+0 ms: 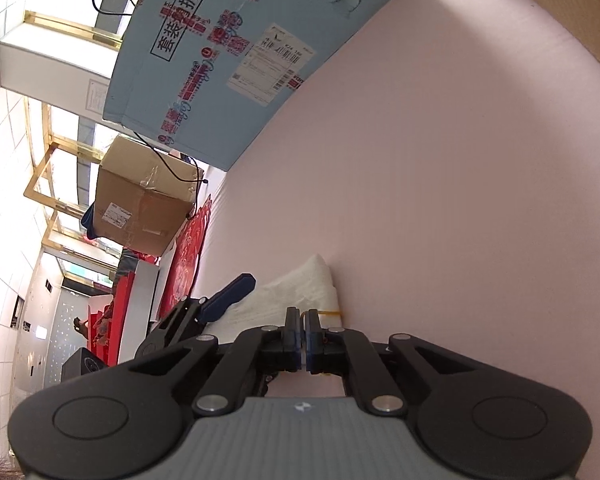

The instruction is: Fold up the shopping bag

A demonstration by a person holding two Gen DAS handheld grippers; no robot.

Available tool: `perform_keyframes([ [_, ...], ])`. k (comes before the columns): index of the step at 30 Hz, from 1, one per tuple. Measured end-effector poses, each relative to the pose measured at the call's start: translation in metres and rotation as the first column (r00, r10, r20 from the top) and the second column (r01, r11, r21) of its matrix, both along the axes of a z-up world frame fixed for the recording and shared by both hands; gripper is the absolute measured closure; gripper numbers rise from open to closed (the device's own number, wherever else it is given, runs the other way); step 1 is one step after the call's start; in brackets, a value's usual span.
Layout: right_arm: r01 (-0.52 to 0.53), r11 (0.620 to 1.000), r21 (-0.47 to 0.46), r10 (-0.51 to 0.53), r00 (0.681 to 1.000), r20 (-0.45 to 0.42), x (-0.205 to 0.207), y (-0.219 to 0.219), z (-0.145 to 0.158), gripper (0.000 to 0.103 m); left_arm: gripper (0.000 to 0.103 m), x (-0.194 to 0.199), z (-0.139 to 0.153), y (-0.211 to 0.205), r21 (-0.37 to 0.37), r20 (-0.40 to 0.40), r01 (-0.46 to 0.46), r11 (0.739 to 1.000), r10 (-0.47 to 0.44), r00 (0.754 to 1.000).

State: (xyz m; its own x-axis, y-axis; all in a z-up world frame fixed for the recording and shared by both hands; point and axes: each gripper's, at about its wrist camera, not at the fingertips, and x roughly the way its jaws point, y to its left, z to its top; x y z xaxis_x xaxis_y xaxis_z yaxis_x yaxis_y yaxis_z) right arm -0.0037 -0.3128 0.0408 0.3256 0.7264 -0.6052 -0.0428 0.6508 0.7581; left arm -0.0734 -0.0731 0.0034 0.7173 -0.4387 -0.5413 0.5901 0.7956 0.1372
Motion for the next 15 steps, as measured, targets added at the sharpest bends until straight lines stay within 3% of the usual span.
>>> perform_keyframes([
  [8,-0.059,0.994,-0.09,0.063,0.997,0.045,0.038,0.025,-0.009,0.102,0.024,0.003,-0.004,0.001,-0.013,-0.022,-0.001,1.0,0.0,1.0],
  [15,-0.103,0.988,-0.115,0.105,0.994,0.008,0.067,0.026,-0.025,0.102,0.024,0.002,-0.007,-0.002,-0.009,-0.017,-0.001,1.0,0.001,1.0],
])
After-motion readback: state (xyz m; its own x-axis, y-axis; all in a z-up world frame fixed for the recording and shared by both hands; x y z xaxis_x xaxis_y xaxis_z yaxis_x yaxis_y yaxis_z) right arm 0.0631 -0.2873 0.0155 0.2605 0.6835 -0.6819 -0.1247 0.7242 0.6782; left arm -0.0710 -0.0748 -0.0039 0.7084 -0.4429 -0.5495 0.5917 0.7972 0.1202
